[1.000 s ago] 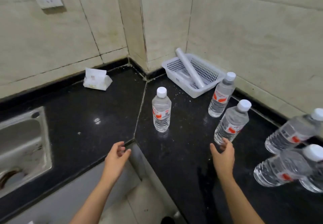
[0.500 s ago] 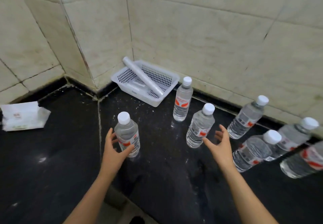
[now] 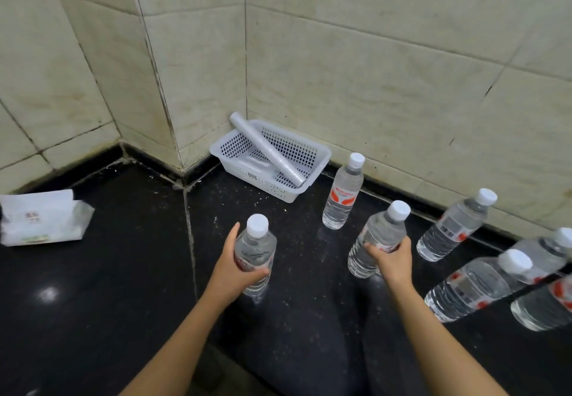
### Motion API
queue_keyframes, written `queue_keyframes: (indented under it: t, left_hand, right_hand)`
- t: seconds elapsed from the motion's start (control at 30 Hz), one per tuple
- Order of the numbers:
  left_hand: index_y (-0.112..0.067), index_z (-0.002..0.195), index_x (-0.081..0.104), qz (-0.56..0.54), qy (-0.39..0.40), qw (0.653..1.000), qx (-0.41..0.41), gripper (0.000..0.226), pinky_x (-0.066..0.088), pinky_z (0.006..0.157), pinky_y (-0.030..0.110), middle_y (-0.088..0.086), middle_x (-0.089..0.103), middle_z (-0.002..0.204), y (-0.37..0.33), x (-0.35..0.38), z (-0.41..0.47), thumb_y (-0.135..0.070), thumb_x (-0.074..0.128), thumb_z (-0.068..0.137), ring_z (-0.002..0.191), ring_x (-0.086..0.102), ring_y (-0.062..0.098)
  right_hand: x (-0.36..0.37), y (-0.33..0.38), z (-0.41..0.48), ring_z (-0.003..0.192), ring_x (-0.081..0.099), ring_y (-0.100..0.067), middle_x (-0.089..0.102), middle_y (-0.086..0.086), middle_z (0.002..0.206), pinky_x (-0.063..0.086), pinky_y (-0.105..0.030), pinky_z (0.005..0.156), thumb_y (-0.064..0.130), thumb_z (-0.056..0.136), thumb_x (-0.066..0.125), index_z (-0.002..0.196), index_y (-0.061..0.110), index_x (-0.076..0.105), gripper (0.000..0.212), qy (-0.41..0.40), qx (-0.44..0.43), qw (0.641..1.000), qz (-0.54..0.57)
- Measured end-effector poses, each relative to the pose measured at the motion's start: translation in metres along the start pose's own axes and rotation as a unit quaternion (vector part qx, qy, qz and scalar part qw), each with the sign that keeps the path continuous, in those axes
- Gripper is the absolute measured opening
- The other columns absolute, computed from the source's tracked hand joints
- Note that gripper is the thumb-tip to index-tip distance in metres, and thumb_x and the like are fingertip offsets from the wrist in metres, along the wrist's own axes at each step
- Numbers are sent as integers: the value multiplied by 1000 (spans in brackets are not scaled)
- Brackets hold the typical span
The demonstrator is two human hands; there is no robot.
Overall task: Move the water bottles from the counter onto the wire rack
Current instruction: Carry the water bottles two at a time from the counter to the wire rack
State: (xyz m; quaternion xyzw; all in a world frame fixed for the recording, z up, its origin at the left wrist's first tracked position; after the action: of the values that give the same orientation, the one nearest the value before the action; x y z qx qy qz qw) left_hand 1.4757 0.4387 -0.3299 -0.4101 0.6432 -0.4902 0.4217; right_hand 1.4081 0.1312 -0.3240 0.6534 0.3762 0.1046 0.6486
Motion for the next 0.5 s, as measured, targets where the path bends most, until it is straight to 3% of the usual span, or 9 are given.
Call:
queue_keyframes:
  t: [0.17, 0.27, 0.37, 0.5]
  left_hand:
    - [-29, 125, 44, 83, -78, 993, 12, 98, 46, 98, 44, 0, 56, 122, 11, 6, 8, -42, 84, 37, 113, 53, 22]
    - [-15, 120, 49, 133, -165, 976, 42, 89, 39, 94, 36, 6, 55, 117, -3, 18, -1, -33, 87, 41, 111, 48, 26]
    - [-7, 120, 48, 150, -219, 963, 41, 88, 37, 96, 41, 14, 53, 118, -5, 24, -5, -27, 89, 44, 112, 46, 32]
    - [-5, 116, 48, 114, -216, 969, 45, 82, 38, 96, 38, 14, 50, 116, 1, 25, -3, -17, 88, 46, 112, 44, 29]
  right_hand:
    - [9, 3, -30, 121, 45, -36, 51, -16, 128, 40, -46, 98, 23, 60, 83, 127, 10, 41, 79, -98, 6, 993, -60]
    - [15, 3, -53, 123, 42, -36, 48, -19, 131, 38, -48, 100, 27, 61, 83, 131, 12, 38, 85, -126, -9, 989, -81]
    - [21, -2, -69, 123, 41, -36, 46, -20, 130, 39, -51, 100, 33, 60, 83, 135, 15, 35, 91, -115, -22, 986, -117]
    - [25, -4, -72, 128, 38, -31, 41, -15, 134, 36, -48, 104, 37, 61, 82, 138, 18, 31, 94, -52, -43, 985, -159]
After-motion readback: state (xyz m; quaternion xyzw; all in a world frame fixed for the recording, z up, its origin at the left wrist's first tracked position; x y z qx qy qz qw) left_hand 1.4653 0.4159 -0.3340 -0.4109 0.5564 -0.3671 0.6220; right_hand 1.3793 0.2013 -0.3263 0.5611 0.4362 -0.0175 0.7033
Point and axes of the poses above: each hand's wrist, its own z-axis towards the middle knuckle, its own x-axis out of the palm, y = z × x, the point moved 5 cm from there along z, towards the middle knuckle
